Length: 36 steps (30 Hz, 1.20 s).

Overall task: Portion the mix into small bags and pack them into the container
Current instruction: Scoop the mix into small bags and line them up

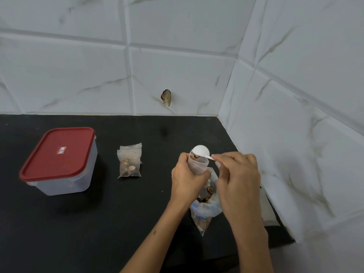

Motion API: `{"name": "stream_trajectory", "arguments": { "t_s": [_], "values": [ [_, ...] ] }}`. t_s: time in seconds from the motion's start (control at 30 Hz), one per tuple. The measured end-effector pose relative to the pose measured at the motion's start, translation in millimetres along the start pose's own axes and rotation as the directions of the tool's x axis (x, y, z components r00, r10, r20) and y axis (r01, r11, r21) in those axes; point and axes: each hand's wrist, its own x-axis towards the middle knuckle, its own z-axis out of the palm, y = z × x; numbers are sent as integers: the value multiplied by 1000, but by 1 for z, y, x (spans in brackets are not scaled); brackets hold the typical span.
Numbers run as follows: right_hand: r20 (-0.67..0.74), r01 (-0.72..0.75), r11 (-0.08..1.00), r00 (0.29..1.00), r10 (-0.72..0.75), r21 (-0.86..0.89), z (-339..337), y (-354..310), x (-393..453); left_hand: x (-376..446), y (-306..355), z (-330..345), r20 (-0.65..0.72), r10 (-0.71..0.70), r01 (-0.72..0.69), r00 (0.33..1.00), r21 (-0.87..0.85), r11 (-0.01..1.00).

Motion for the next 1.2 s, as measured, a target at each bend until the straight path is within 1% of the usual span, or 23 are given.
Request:
{"name": "stream_trajectory", "arguments": {
  "t_s": [0.13, 0.2, 0.3, 0.4, 0.47, 0.6, 0.67, 0.73, 0.77, 0.83, 0.87, 0.93, 0.97, 1.03, 1.13, 1.2],
  "values": [
    [90, -25, 998, 996, 20, 49, -1, 2, 1, 3, 1, -2, 7, 11, -11, 1000, 10, 1000],
    [101, -16, 1000, 995, 14, 19, 2, 3, 1, 3, 2, -1, 26, 6, -6, 1000, 22, 1000],
    [36, -3, 999, 999, 5, -52, 11, 3, -1, 3, 3, 1, 59, -8, 6, 998, 44, 999],
    [-32, 27, 997, 999, -29, -70, 16, 3, -4, 3, 3, 2, 60, -32, 28, 998, 58, 998],
    [-57, 31, 998, 998, -33, -50, 16, 3, -3, 3, 3, 1, 47, -38, 36, 998, 55, 998],
    [-72, -23, 999, 997, 26, 37, 9, 2, -2, 2, 4, -1, 25, -16, 16, 1000, 18, 1000],
    [-48, -31, 998, 998, 33, 53, 8, 2, -2, 3, 4, -3, 11, -1, 1, 1000, -5, 1000],
    [25, -53, 997, 998, 52, 53, 9, 3, -2, 3, 5, -4, 5, 16, -16, 1000, -6, 1000],
    [31, -65, 996, 997, 64, 55, 10, 3, -2, 3, 5, -4, 5, 21, -21, 1000, -1, 1000],
    [-19, -81, 992, 996, 83, 99, 8, 4, -1, 2, 4, -4, 2, 21, -21, 1000, 1, 1000],
    [-13, -89, 988, 996, 91, 124, 6, 4, 0, 2, 4, -5, 0, 17, -17, 1000, -2, 1000],
    [97, -139, 979, 987, 126, 150, 4, 4, 0, 3, 2, -7, 5, 12, -12, 1000, 1, 1000],
    [138, -190, 964, 977, 165, 188, 3, 5, 0, 3, 1, -8, 10, 12, -12, 1000, 3, 1000],
    [134, -313, 892, 949, 285, 326, 0, 6, 0, 2, 0, -10, 21, 15, -15, 1000, 1, 1000],
    [187, -482, 701, 869, 457, 526, -2, 8, 4, 1, 0, -13, 21, 8, -8, 1000, 15, 1000],
    [221, -552, 599, 814, 537, 580, 0, 15, 4, 1, -3, -15, 6, -19, 18, 1000, 30, 999]
  ]
}}
